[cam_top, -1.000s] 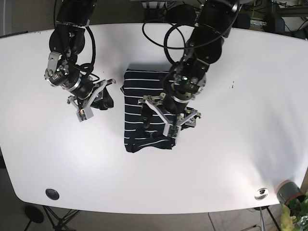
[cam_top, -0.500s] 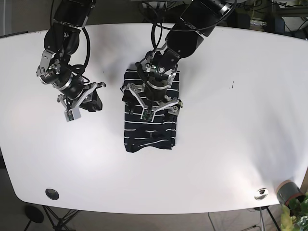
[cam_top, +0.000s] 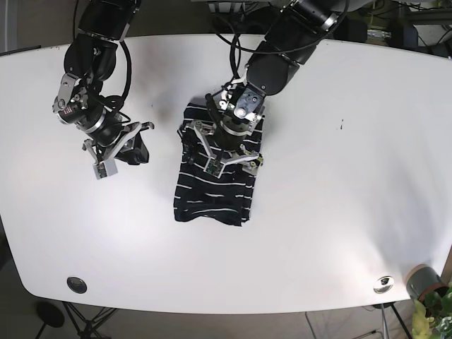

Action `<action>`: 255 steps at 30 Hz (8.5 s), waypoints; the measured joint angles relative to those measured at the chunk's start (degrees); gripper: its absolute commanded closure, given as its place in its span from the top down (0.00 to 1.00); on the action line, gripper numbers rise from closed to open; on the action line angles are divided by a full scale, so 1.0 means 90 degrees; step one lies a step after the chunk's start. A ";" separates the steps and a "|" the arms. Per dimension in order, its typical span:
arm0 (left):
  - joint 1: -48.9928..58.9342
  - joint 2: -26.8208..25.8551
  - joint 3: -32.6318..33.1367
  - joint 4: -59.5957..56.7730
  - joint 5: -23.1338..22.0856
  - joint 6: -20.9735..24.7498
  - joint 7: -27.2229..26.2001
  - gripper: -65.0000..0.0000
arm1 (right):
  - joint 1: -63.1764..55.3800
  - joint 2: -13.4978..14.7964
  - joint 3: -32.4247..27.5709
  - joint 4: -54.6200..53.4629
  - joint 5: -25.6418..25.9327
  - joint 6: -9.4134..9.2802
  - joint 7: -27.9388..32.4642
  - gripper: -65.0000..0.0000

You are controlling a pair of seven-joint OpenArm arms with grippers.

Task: Fold the T-shirt properly

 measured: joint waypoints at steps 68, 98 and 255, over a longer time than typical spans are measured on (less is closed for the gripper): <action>0.0413 -0.4840 -0.6052 -0.1280 0.0146 -0.4617 0.0223 0.87 | 0.0056 0.0049 -0.0007 0.0044 -0.0007 0.0029 0.0007 0.17; 0.1243 -0.2169 -0.6030 0.2038 0.0202 -0.4024 0.0313 0.87 | -0.0478 0.0435 -0.0053 0.0886 -0.0022 0.0010 0.0024 0.18; -0.0007 0.0469 -0.4294 0.4160 0.0151 -0.3113 0.3344 0.88 | 0.6713 0.1124 -0.3070 -0.1406 0.0845 -0.0969 -0.0233 0.03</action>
